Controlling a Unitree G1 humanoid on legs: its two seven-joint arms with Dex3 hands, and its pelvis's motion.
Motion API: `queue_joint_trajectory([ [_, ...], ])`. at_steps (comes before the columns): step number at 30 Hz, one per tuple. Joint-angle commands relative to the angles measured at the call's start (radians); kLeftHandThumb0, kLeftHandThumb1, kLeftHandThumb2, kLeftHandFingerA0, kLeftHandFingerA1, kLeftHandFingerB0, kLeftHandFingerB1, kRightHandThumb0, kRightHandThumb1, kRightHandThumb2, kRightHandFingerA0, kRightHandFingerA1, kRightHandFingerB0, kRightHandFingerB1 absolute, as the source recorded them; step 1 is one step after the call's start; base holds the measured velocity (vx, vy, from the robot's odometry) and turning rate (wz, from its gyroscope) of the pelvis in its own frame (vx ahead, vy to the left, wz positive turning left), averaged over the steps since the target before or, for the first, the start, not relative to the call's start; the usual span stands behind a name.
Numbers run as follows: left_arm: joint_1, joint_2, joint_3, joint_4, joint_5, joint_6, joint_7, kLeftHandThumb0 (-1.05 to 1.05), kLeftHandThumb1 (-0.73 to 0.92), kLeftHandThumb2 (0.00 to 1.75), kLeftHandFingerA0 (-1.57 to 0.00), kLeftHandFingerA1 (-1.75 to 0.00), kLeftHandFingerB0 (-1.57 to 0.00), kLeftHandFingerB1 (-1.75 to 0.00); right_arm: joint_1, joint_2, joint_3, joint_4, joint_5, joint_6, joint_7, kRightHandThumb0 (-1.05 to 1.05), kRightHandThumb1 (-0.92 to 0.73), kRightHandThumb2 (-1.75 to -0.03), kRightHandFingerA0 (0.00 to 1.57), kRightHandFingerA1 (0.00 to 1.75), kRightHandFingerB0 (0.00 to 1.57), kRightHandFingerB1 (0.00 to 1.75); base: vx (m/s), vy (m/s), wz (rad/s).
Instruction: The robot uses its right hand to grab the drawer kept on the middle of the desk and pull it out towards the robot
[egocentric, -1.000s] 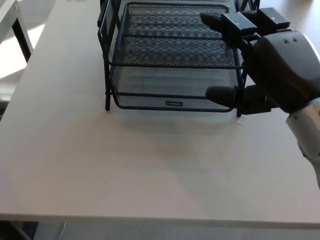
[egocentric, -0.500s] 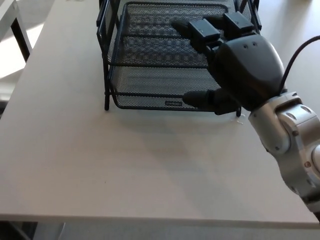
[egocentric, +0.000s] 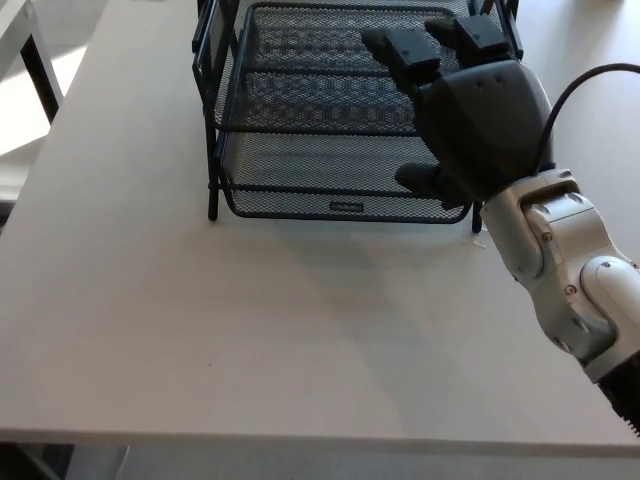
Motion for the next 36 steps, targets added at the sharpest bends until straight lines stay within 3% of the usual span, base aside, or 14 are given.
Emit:
queue_joint_trajectory([
  [1, -0.026, 0.005, -0.002, 0.030, 0.016, -0.027, 0.007, -0.32, 0.66, 0.59, -0.62, -0.90, -0.64, -0.65, -0.146, 0.012, 0.042, 0.267, -0.120, -0.020, -0.364, -0.61, -0.35, -0.73, 0.17, 0.61, 0.13, 0.47, 0.00, 0.000, 0.00],
  [4, -0.041, 0.007, -0.009, 0.044, 0.023, -0.032, 0.012, -0.33, 0.66, 0.59, -0.63, -0.93, -0.63, -0.65, -0.169, 0.010, 0.062, 0.326, -0.129, -0.021, -0.399, -0.60, -0.35, -0.73, 0.20, 0.62, 0.09, 0.48, 0.00, 0.000, 0.00],
  [5, -0.030, 0.008, -0.004, 0.027, 0.022, -0.021, 0.007, -0.33, 0.66, 0.58, -0.63, -0.90, -0.63, -0.62, -0.185, 0.012, 0.082, 0.375, -0.151, -0.016, -0.449, -0.56, -0.42, -0.53, 0.27, 0.66, 0.11, 0.45, 0.00, 0.000, 0.00],
  [6, -0.028, 0.009, -0.002, 0.024, 0.022, -0.020, 0.006, -0.33, 0.66, 0.58, -0.63, -0.90, -0.63, -0.62, -0.188, 0.012, 0.085, 0.383, -0.152, -0.015, -0.458, -0.56, -0.42, -0.53, 0.27, 0.66, 0.11, 0.45, 0.00, 0.000, 0.00],
  [7, -0.031, 0.014, -0.003, 0.016, 0.025, -0.019, 0.004, -0.32, 0.65, 0.59, -0.63, -0.90, -0.64, -0.63, -0.195, 0.010, 0.095, 0.425, -0.157, -0.020, -0.507, -0.57, -0.34, -0.73, 0.33, 0.69, 0.11, 0.50, 0.00, 0.000, 0.00],
  [9, -0.030, 0.016, -0.002, 0.014, 0.024, -0.019, 0.000, -0.33, 0.66, 0.59, -0.62, -0.90, -0.64, -0.64, -0.206, 0.005, 0.108, 0.466, -0.160, -0.034, -0.551, -0.57, -0.38, -0.76, 0.49, 0.73, 0.14, 0.51, 0.00, 0.000, 0.00],
  [10, -0.024, 0.015, 0.005, 0.005, 0.017, -0.020, -0.003, -0.33, 0.65, 0.59, -0.62, -0.90, -0.64, -0.64, -0.210, -0.002, 0.112, 0.479, -0.160, -0.045, -0.565, -0.60, -0.40, -0.77, 0.55, 0.74, 0.17, 0.53, 0.00, 0.000, 0.00],
  [11, -0.023, 0.016, 0.006, 0.007, 0.016, -0.026, -0.002, -0.32, 0.66, 0.59, -0.63, -0.91, -0.64, -0.64, -0.215, -0.007, 0.118, 0.487, -0.163, -0.049, -0.579, -0.53, -0.49, -0.55, 0.64, 0.73, 0.23, 0.50, 0.00, 0.000, 0.00],
  [14, -0.022, 0.022, 0.012, -0.002, 0.014, -0.022, -0.007, -0.35, 0.65, 0.59, -0.62, -0.91, -0.63, -0.65, -0.225, -0.015, 0.121, 0.497, -0.152, -0.070, -0.598, -0.51, -0.48, -0.54, 0.72, 0.78, 0.27, 0.50, 0.00, 0.000, 0.00],
  [16, -0.038, 0.023, 0.004, 0.009, 0.019, -0.015, -0.009, -0.37, 0.64, 0.58, -0.62, -0.91, -0.63, -0.63, -0.240, -0.038, 0.138, 0.519, -0.154, -0.134, -0.631, -0.44, -0.49, -0.55, 0.93, 0.92, 0.47, 0.54, 0.00, 0.000, 0.00],
  [20, -0.044, 0.029, 0.007, 0.015, 0.016, -0.031, -0.008, -0.36, 0.64, 0.58, -0.62, -0.90, -0.62, -0.63, -0.245, -0.059, 0.152, 0.527, -0.147, -0.171, -0.618, -0.44, -0.51, -0.56, 0.97, 0.94, 0.55, 0.58, 0.00, 0.000, 0.00],
  [22, -0.040, 0.032, 0.010, 0.011, 0.017, -0.033, -0.008, -0.35, 0.64, 0.58, -0.63, -0.92, -0.63, -0.63, -0.247, -0.058, 0.163, 0.548, -0.154, -0.173, -0.646, -0.48, -0.52, -0.56, 0.95, 1.04, 0.81, 0.60, 0.00, 0.000, 0.00],
  [25, -0.050, 0.030, 0.012, 0.026, 0.011, -0.047, -0.001, -0.35, 0.65, 0.58, -0.63, -0.93, -0.64, -0.64, -0.257, -0.055, 0.176, 0.575, -0.159, -0.178, -0.692, -0.52, -0.55, -0.57, 0.95, 1.04, 0.88, 0.65, 0.00, 0.000, 0.00],
  [36, -0.027, 0.034, 0.026, -0.022, 0.016, -0.021, -0.008, -0.41, 0.64, 0.58, -0.63, -0.93, -0.62, -0.62, -0.263, -0.050, 0.202, 0.604, -0.154, -0.195, -0.777, -0.53, -0.55, -0.57, 0.93, 1.05, 0.87, 0.67, 0.00, 0.000, 0.00],
])
